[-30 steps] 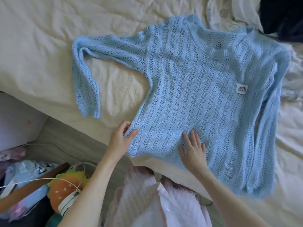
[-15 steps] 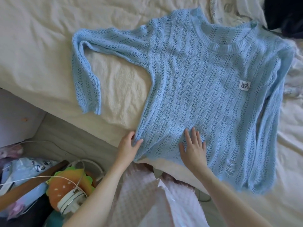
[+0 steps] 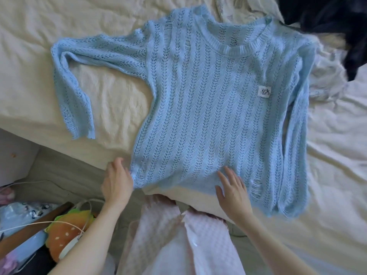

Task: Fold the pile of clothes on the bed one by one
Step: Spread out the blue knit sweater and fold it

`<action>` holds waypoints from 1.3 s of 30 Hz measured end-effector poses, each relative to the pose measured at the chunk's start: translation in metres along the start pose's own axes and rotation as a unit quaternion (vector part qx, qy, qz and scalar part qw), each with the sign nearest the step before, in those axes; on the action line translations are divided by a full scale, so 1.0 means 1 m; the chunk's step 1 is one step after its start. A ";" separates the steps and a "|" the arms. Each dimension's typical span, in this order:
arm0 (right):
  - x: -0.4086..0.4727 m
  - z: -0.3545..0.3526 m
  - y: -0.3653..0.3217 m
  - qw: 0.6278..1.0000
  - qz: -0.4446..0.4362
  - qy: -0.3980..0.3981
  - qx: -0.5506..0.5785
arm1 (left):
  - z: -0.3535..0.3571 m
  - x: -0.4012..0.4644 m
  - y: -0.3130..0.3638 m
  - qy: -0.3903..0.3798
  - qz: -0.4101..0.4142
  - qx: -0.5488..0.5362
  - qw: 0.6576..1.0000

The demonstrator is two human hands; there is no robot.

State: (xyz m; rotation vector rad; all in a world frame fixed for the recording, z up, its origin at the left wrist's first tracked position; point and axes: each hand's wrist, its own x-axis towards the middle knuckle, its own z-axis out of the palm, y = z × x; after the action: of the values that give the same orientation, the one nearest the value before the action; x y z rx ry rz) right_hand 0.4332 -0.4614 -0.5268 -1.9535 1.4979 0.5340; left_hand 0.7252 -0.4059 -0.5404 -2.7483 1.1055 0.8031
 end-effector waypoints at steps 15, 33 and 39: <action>0.011 -0.028 0.167 0.942 0.271 0.126 0.151 | 0.107 -0.090 0.204 -0.193 0.296 0.166 0.921; 0.000 -0.049 0.246 0.866 0.300 0.100 0.388 | 0.129 -0.153 0.281 -0.129 0.464 0.144 0.865; -0.014 -0.055 0.266 0.767 0.305 0.122 0.552 | 0.154 -0.163 0.333 -0.082 0.274 0.112 0.952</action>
State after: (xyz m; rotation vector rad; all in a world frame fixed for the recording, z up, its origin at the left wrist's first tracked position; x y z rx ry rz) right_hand 0.1713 -0.5346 -0.5366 -0.5992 1.9437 -0.3722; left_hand 0.3373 -0.5110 -0.5515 -2.1608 1.8237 0.8666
